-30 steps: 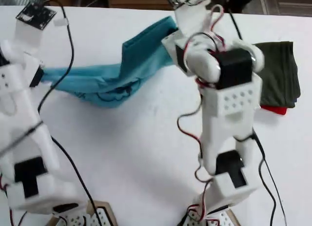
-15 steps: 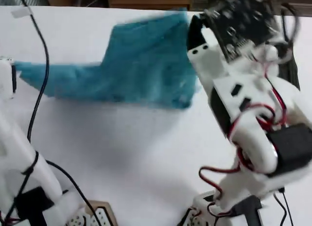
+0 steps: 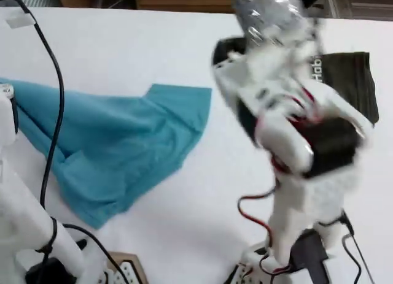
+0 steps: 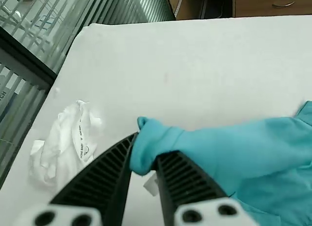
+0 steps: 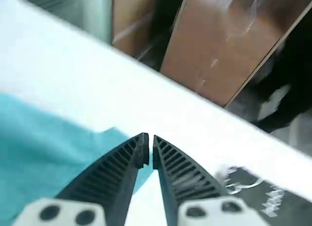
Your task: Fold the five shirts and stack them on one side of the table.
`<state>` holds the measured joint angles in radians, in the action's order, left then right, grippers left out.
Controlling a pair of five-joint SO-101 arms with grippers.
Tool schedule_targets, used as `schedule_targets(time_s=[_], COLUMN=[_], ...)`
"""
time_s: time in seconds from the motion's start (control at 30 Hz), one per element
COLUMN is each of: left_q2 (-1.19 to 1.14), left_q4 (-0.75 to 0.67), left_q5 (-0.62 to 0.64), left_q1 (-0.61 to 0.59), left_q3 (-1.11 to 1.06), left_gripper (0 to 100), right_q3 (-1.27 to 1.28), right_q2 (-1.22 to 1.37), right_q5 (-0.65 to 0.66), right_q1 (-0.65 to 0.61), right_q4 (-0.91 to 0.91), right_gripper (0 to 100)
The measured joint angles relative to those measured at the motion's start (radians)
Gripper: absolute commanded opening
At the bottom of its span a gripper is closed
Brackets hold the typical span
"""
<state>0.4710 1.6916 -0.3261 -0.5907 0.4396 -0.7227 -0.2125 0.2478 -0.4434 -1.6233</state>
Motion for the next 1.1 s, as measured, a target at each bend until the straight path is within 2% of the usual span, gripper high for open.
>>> schedule_targets(time_s=[0.2, 0.33, 0.43, 0.67, 0.83, 0.9, 0.97, 1.03, 1.1], left_q2=[0.000, 0.000, -0.002, -0.002, -0.002, -0.002, -0.002, -0.002, -0.002], left_q4=[-0.189, -0.365, -0.434, -0.454, -0.454, -0.454, -0.454, -0.454, -0.454], left_q5=[-0.018, -0.087, -0.121, -0.126, -0.126, -0.126, -0.126, -0.126, -0.126], left_q1=[-0.098, -0.175, -0.196, -0.201, -0.201, -0.201, -0.201, -0.201, -0.201], left_q3=[-0.265, -0.473, -0.577, -0.601, -0.601, -0.601, -0.601, -0.601, -0.603], left_gripper=[3, 3, 3, 3, 3, 3, 3, 3, 3], right_q3=[0.446, 0.706, 0.807, 0.806, 0.672, 0.589, 0.499, 0.419, 0.342], right_q2=[0.123, 0.233, 0.344, 0.598, 0.738, 0.792, 0.845, 0.896, 0.941], right_q5=[-0.021, -0.021, -0.021, -0.021, -0.021, -0.021, -0.021, -0.021, -0.021], right_q1=[-0.086, -0.146, -0.175, -0.218, -0.213, -0.213, -0.210, -0.196, -0.172], right_q4=[0.192, 0.359, 0.476, 0.546, 0.450, 0.384, 0.322, 0.281, 0.245], right_gripper=[23.1, 25.6, 25.7, 25.8, 24.3, 15.5, 0.2, 4.6, 1.5])
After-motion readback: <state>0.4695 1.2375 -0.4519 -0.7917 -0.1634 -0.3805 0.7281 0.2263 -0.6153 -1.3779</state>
